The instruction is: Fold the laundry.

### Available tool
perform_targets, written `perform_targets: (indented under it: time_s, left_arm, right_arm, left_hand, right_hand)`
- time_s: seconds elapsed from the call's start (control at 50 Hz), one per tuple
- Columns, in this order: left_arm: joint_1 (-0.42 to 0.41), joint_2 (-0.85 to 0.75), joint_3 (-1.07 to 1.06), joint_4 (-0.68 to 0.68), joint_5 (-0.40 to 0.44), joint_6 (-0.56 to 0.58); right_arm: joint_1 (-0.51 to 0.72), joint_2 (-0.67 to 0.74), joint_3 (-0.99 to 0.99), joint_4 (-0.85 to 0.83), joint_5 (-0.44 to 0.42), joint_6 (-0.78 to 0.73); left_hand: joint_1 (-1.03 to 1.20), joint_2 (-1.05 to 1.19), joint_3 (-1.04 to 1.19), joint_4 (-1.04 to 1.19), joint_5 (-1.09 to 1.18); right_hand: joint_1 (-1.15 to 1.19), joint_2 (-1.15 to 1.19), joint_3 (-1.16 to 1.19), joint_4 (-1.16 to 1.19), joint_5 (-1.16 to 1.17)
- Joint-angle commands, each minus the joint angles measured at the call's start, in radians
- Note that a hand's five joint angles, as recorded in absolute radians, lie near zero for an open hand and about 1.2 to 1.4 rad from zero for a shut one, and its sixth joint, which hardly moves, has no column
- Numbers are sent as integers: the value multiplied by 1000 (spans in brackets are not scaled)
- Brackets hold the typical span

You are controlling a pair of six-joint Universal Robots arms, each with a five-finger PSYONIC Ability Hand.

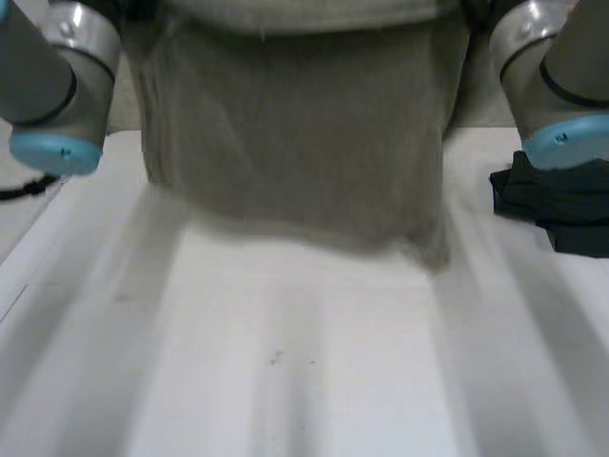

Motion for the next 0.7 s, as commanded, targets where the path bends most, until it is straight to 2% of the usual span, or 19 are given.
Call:
perform_targets:
  time_s: [0.02, 0.14, 0.32, 0.4, 0.48, 0.5, 0.52, 0.54, 0.56, 0.58, 0.6, 0.68, 0.7]
  left_arm:
    - [-43, 53, -72, 72, -27, -6]
    - [-45, 139, -379, 88, -3, -6]
    - [-35, 206, -773, 77, -1, 3]
    - [-37, 214, -925, 80, 9, 5]
    - [-39, 229, -1023, 83, 54, 3]
    - [-37, 234, -1045, 84, 69, 5]
    - [-37, 234, -1052, 84, 77, 5]
    - [-37, 236, -1058, 84, 80, 5]
    - [-35, 236, -1063, 84, 83, 5]
    - [-34, 236, -1066, 84, 83, 5]
    - [-31, 236, -1068, 84, 83, 5]
    - [-8, 245, -1068, 81, 88, 3]
    - [-3, 252, -1068, 80, 88, 3]
  right_arm:
    - [40, -59, 51, -20, 17, -1]
    - [68, -123, 221, 124, -8, -6]
    - [71, -219, 717, 314, -15, -102]
    - [84, -223, 901, 353, -28, -101]
    - [95, -225, 998, 306, -60, -71]
    - [97, -225, 1008, 283, -66, -55]
    - [94, -226, 1019, 257, -71, -35]
    - [92, -228, 1026, 231, -77, -14]
    - [85, -242, 1040, 183, -81, 35]
    - [81, -255, 1049, 162, -83, 60]
    - [78, -274, 1060, 140, -86, 84]
    - [45, -367, 1121, 53, -104, 218]
    - [4, -396, 1147, 30, -119, 270]
  left_hand:
    - [259, 197, 203, 194, 242]
    - [259, 197, 203, 194, 242]
    - [259, 197, 203, 194, 242]
    - [259, 197, 203, 194, 242]
    - [259, 197, 203, 194, 242]
    - [259, 197, 203, 194, 242]
    - [259, 197, 203, 194, 242]
    - [259, 197, 203, 194, 242]
    - [259, 197, 203, 194, 242]
    - [259, 197, 203, 194, 242]
    - [259, 197, 203, 194, 242]
    - [259, 197, 203, 194, 242]
    - [259, 197, 203, 194, 242]
  right_hand:
    - [410, 226, 216, 208, 229]
    - [410, 226, 216, 208, 229]
    - [410, 226, 216, 208, 229]
    - [410, 226, 216, 208, 229]
    - [410, 226, 216, 208, 229]
    - [347, 163, 153, 145, 167]
    - [169, -15, -25, -33, -11]
    - [-36, -221, -230, -238, -217]
    - [-427, -612, -622, -629, -608]
    - [-579, -764, -774, -782, -760]
    - [-665, -850, -860, -867, -846]
    - [-742, -927, -937, -945, -923]
    - [-766, -950, -960, -968, -947]
